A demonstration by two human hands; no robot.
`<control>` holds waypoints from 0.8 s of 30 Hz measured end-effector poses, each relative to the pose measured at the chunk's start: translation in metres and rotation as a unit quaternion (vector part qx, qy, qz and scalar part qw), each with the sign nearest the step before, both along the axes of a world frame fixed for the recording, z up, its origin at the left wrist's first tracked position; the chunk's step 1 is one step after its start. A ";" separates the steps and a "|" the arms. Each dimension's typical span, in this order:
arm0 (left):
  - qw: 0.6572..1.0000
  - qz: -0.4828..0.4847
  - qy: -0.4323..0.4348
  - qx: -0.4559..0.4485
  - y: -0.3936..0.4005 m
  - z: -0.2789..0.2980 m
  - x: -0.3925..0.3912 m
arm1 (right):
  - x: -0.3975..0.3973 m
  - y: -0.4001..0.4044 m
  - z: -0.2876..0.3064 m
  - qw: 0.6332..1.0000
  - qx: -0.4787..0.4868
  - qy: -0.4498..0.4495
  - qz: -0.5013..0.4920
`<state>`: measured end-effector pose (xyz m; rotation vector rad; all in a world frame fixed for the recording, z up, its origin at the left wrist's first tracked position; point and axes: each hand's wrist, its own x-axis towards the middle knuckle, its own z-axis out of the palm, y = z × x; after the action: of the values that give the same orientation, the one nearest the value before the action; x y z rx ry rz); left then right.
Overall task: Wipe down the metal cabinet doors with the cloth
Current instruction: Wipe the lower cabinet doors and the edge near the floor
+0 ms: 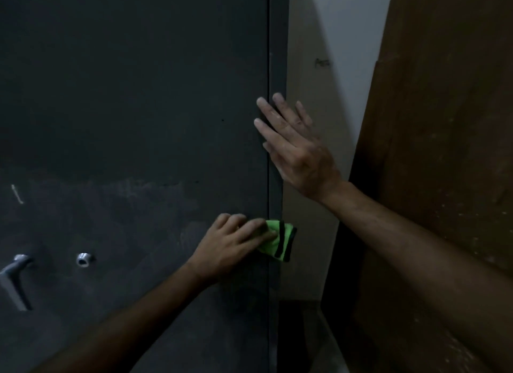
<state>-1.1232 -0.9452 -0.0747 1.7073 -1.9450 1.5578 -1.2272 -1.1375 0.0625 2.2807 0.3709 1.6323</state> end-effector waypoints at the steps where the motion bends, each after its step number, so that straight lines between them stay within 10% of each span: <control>1: 0.999 0.005 0.027 -0.046 -0.002 0.005 0.004 | -0.001 0.002 -0.004 1.000 0.003 0.004 -0.001; 4: 0.957 0.018 0.169 -0.234 -0.011 0.019 0.012 | -0.002 0.004 -0.014 1.000 -0.010 -0.001 -0.012; 9: 0.997 -0.001 -0.071 -0.028 0.004 -0.003 0.028 | -0.001 0.006 -0.018 0.998 -0.053 -0.016 -0.039; 14: 0.961 0.001 0.110 -0.253 0.007 0.017 0.035 | 0.003 0.016 -0.035 0.998 -0.063 0.003 -0.023; 18: 0.993 0.005 -0.098 -0.062 0.020 -0.005 0.034 | 0.001 0.023 -0.044 0.999 -0.030 0.015 -0.023; 24: 0.973 0.040 0.038 -0.224 0.038 0.007 0.042 | 0.008 0.038 -0.076 0.998 0.054 -0.004 0.014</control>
<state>-1.0814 -0.9068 -0.0676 1.6330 -1.3639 1.7597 -1.2194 -1.0994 -0.0136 2.3552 0.3224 1.7140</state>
